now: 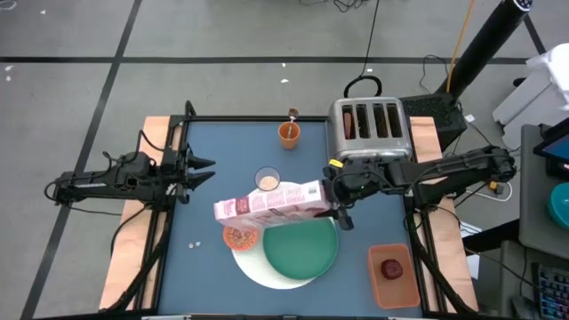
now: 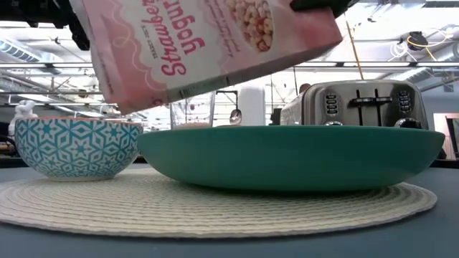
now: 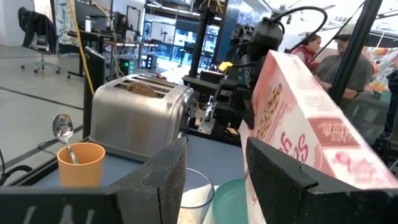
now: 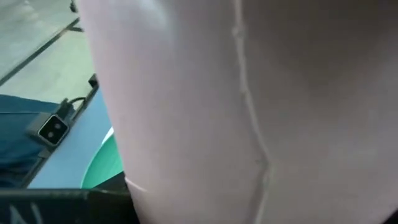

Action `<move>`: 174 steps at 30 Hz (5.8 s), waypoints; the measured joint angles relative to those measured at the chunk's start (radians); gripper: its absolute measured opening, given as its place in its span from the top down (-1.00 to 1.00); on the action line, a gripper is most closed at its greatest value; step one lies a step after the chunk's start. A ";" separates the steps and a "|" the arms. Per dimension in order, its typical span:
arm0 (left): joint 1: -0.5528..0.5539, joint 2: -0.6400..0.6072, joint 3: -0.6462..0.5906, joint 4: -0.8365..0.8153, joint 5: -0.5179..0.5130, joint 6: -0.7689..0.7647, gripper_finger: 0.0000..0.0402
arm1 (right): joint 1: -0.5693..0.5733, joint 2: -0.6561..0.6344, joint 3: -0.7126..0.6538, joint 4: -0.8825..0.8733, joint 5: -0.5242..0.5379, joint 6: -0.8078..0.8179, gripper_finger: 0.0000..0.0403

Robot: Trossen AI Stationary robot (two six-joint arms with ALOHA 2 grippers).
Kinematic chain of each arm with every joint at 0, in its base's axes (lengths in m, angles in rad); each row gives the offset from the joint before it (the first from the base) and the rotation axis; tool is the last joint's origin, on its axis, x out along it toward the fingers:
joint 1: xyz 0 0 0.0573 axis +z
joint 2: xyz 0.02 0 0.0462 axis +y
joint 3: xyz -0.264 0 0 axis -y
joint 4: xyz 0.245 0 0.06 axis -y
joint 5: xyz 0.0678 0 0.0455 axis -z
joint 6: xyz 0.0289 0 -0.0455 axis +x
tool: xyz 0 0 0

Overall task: Arrange a breakfast setting
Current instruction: Pour the cereal from the cereal box into the orange bowl

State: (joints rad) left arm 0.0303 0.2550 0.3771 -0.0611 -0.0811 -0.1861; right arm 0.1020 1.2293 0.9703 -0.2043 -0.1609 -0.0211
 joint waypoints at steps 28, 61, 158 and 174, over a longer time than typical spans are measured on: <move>0.000 0.000 0.000 -0.004 0.000 0.001 0.14 | 0.000 0.000 0.000 -0.008 0.000 0.000 -0.11; 0.000 0.000 0.000 -0.016 0.000 0.000 0.14 | 0.000 -0.009 -0.001 -0.006 0.000 -0.007 -0.11; 0.000 0.628 0.000 0.923 0.001 0.181 -0.96 | -0.148 -0.094 -0.001 0.650 0.007 -0.234 -0.11; 0.000 1.019 0.109 1.382 0.042 0.258 -0.96 | -0.148 -0.094 -0.001 0.711 0.007 -0.261 -0.11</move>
State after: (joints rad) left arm 0.0299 1.2740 0.4861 1.3210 -0.0395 0.0719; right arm -0.0460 1.1351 0.9695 0.5064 -0.1542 -0.2821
